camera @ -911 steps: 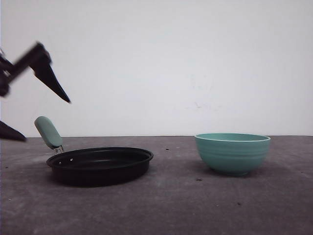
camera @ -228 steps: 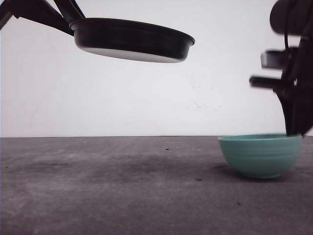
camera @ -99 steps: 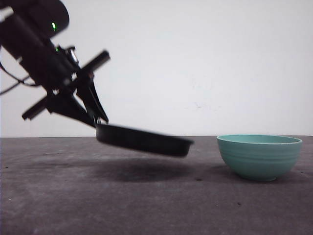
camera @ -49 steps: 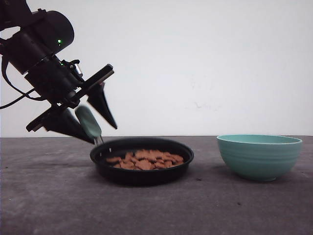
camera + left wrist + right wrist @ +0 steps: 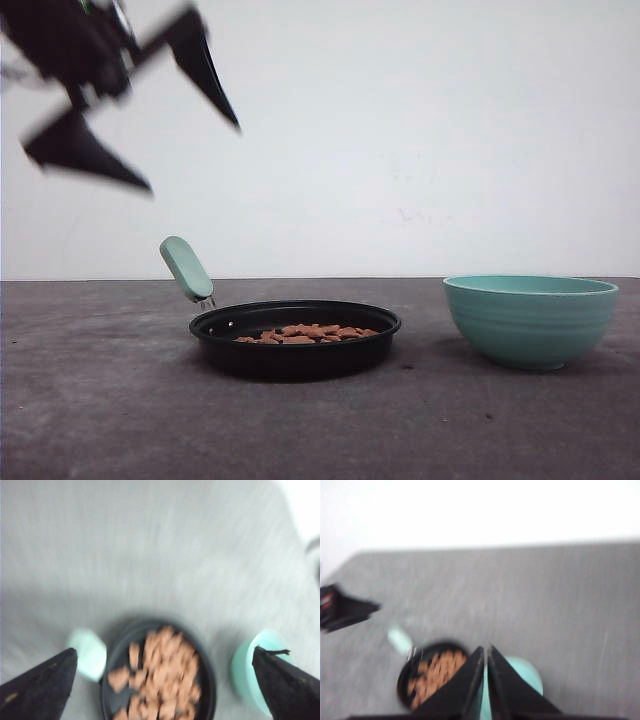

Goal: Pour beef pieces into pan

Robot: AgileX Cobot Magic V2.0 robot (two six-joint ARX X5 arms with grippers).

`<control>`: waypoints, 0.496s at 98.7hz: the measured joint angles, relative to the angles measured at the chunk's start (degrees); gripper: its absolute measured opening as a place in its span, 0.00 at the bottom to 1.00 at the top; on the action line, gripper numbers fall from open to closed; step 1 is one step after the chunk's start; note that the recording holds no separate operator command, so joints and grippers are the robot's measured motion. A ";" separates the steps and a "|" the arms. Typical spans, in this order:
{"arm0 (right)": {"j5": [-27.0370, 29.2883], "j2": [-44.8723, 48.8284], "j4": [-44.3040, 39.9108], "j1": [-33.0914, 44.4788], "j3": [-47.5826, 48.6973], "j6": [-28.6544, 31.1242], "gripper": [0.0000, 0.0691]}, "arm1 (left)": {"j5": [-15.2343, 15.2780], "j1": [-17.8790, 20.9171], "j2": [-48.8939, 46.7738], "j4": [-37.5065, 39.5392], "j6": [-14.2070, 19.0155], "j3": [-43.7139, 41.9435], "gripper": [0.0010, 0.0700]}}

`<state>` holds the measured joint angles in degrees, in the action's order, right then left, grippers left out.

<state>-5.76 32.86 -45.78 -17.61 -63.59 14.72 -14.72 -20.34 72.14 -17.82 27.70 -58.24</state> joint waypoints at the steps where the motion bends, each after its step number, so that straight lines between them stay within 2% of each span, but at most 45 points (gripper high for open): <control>1: 0.13 0.00 0.50 0.00 0.00 -0.07 0.01 | 0.42 -0.04 -0.90 -0.22 -0.20 0.00 0.99; 12: 2.64 0.02 4.44 0.00 0.00 -1.95 0.01 | 5.27 -0.04 -10.69 -2.93 -3.04 0.00 0.98; 18: 4.22 0.24 4.92 0.00 0.00 -3.32 0.01 | 7.48 -0.04 -15.76 -4.55 -5.07 -0.07 0.91; 23: 5.46 0.68 4.92 0.00 0.00 -5.01 0.01 | 9.14 -0.04 -19.43 -6.12 -7.02 -0.26 0.76; 29: 6.03 1.38 5.62 0.00 0.17 -7.56 0.01 | 11.56 -0.04 -22.91 -8.07 -8.98 -0.33 0.51; 30: 6.03 1.46 5.92 0.00 0.28 -8.04 0.01 | 12.24 -0.04 -23.61 -8.61 -9.33 -0.33 0.44; 36: 6.03 1.84 8.09 0.00 1.18 -11.32 0.01 | 14.75 -0.04 -26.12 -9.44 -10.21 0.11 0.20; 42: 6.03 1.95 10.58 0.00 2.58 -14.23 0.01 | 15.63 -0.04 -28.52 -9.22 -10.34 1.64 0.09; 49: 6.05 1.95 12.96 0.00 4.22 -16.22 0.01 | 16.15 -0.04 -30.95 -9.22 -10.08 4.04 0.04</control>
<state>0.30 34.81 -32.82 -17.61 -59.37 -1.50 1.43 -20.38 41.19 -27.05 17.63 -54.19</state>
